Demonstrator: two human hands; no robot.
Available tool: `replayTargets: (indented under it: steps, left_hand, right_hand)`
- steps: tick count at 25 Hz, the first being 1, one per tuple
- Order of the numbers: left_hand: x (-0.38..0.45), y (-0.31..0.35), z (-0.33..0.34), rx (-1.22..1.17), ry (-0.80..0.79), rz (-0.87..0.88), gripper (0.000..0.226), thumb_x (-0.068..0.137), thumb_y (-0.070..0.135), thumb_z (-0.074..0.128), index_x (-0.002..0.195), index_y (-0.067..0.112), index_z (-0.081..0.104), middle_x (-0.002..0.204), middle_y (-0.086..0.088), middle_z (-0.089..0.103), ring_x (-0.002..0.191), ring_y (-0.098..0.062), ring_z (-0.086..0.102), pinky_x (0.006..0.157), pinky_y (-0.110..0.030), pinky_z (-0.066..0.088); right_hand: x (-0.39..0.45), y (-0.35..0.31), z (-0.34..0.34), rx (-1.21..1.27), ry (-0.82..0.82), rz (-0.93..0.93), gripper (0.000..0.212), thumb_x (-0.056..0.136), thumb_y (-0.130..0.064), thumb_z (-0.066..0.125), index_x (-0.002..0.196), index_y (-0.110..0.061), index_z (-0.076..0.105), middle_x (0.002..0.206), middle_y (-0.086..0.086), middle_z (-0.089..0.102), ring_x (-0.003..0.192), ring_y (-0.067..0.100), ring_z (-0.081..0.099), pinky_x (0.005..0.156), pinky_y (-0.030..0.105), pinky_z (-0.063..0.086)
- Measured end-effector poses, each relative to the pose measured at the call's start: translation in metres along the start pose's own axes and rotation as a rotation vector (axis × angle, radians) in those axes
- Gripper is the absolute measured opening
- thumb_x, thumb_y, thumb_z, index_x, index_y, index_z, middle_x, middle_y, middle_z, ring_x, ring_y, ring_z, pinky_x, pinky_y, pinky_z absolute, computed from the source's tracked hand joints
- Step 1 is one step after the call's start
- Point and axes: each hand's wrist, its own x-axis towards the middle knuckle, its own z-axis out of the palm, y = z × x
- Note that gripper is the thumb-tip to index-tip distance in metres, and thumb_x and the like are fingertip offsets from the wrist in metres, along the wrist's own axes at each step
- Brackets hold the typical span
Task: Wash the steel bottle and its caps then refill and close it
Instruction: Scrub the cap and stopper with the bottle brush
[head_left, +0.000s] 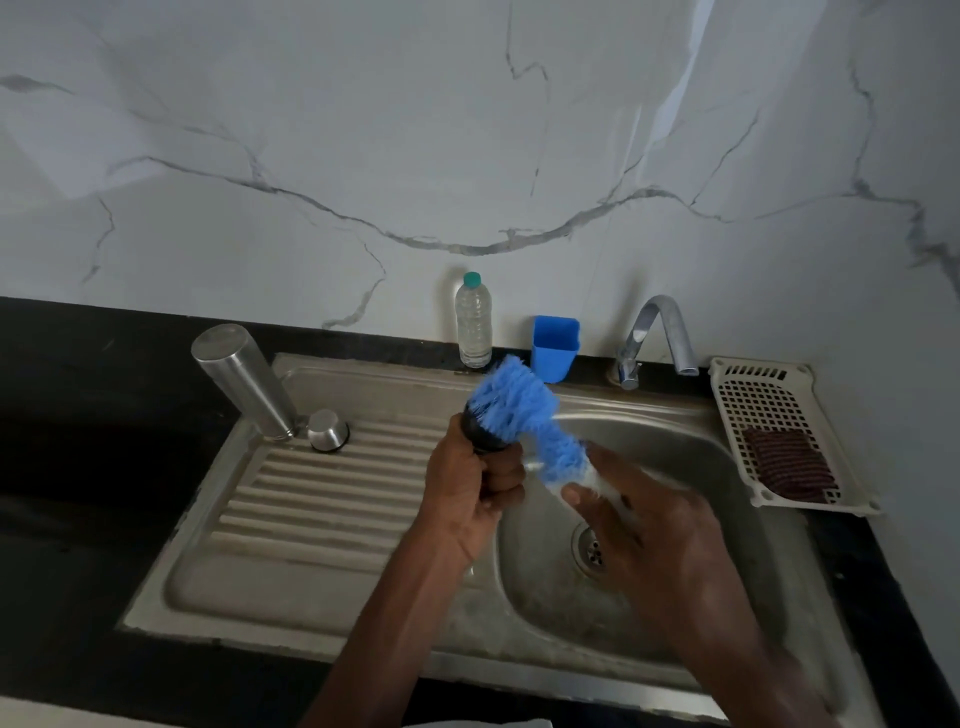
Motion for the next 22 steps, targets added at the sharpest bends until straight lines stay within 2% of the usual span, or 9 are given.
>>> replayTargets:
  steps: [3,7,10,12,14,17,19,20,22]
  left_hand:
    - [0.000,0.000,0.001,-0.017,0.016,-0.044,0.037,0.106,0.036,0.043,0.072,0.023,0.052,0.051,0.008,0.029,0.037,-0.005,0.023,0.034,-0.017,0.019]
    - [-0.002,0.002,0.003,-0.054,-0.014,-0.105,0.045,0.109,0.038,0.038,0.069,0.024,0.052,0.048,0.009,0.029,0.035,-0.004,0.023,0.033,-0.017,0.017]
    - [-0.003,0.000,0.012,-0.124,-0.044,-0.157,0.044,0.109,0.039,0.040,0.071,0.023,0.053,0.045,0.010,0.029,0.033,-0.003,0.024,0.031,-0.016,0.019]
    - [-0.006,0.005,0.016,-0.228,-0.031,-0.140,0.039,0.109,0.032,0.042,0.075,0.019,0.055,0.045,0.010,0.033,0.031,-0.003,0.028,0.029,-0.016,0.024]
    - [-0.007,0.009,0.014,-0.284,0.001,-0.121,0.043,0.108,0.030,0.047,0.069,0.016,0.057,0.045,0.009,0.037,0.030,-0.003,0.032,0.027,-0.016,0.028]
    - [-0.008,0.003,0.008,-0.245,-0.082,-0.128,0.036,0.103,0.041,0.049,0.078,0.018,0.062,0.047,0.010,0.033,0.033,-0.003,0.029,0.029,-0.017,0.026]
    - [-0.005,0.001,0.003,-0.129,-0.073,-0.086,0.029,0.103,0.039,0.045,0.092,0.020,0.063,0.051,0.009,0.032,0.037,-0.003,0.027,0.034,-0.018,0.022]
    - [-0.001,-0.001,-0.003,0.052,-0.002,-0.008,0.029,0.106,0.036,0.041,0.095,0.019,0.062,0.053,0.009,0.036,0.039,-0.004,0.030,0.036,-0.019,0.023]
    - [0.006,-0.001,-0.014,0.694,0.188,0.270,0.029,0.112,0.035,0.037,0.098,0.018,0.056,0.062,0.008,0.052,0.047,-0.007,0.047,0.043,-0.027,0.037]
  right_hand:
    - [0.009,0.007,-0.003,-0.052,0.012,-0.050,0.045,0.095,-0.045,0.062,0.139,-0.043,0.054,0.061,-0.012,0.062,0.054,0.005,0.063,0.049,0.022,0.051]
    - [-0.001,0.009,-0.002,-0.020,0.017,-0.082,0.049,0.093,-0.052,0.058,0.140,-0.040,0.056,0.062,-0.012,0.062,0.052,0.008,0.061,0.051,0.033,0.054]
    - [0.015,0.014,0.004,0.024,0.043,-0.035,0.039,0.098,-0.043,0.061,0.137,-0.036,0.061,0.065,-0.020,0.060,0.051,0.007,0.058,0.044,0.017,0.042]
    - [0.014,0.009,0.010,0.029,0.064,-0.120,0.038,0.101,-0.034,0.065,0.138,-0.031,0.061,0.055,-0.015,0.052,0.047,0.006,0.054,0.043,0.009,0.034]
    - [0.001,0.012,0.016,0.022,0.067,-0.193,0.041,0.100,-0.032,0.068,0.141,-0.029,0.060,0.050,-0.020,0.039,0.043,0.002,0.047,0.046,0.007,0.031]
    - [0.002,0.018,0.018,0.116,0.038,0.024,0.038,0.101,-0.042,0.065,0.138,-0.040,0.060,0.055,-0.016,0.055,0.047,0.005,0.055,0.046,0.012,0.037]
    - [0.015,0.018,0.016,0.281,-0.061,0.225,0.034,0.096,-0.051,0.062,0.129,-0.043,0.065,0.072,-0.014,0.068,0.057,0.005,0.064,0.048,0.016,0.044]
    - [0.021,0.017,0.012,0.316,-0.102,0.286,0.034,0.094,-0.054,0.061,0.125,-0.040,0.067,0.077,-0.011,0.071,0.062,0.006,0.067,0.051,0.019,0.048]
    - [0.034,0.013,0.000,0.223,-0.149,0.291,0.038,0.093,-0.058,0.060,0.121,-0.035,0.069,0.082,-0.008,0.072,0.070,0.009,0.069,0.058,0.025,0.052]
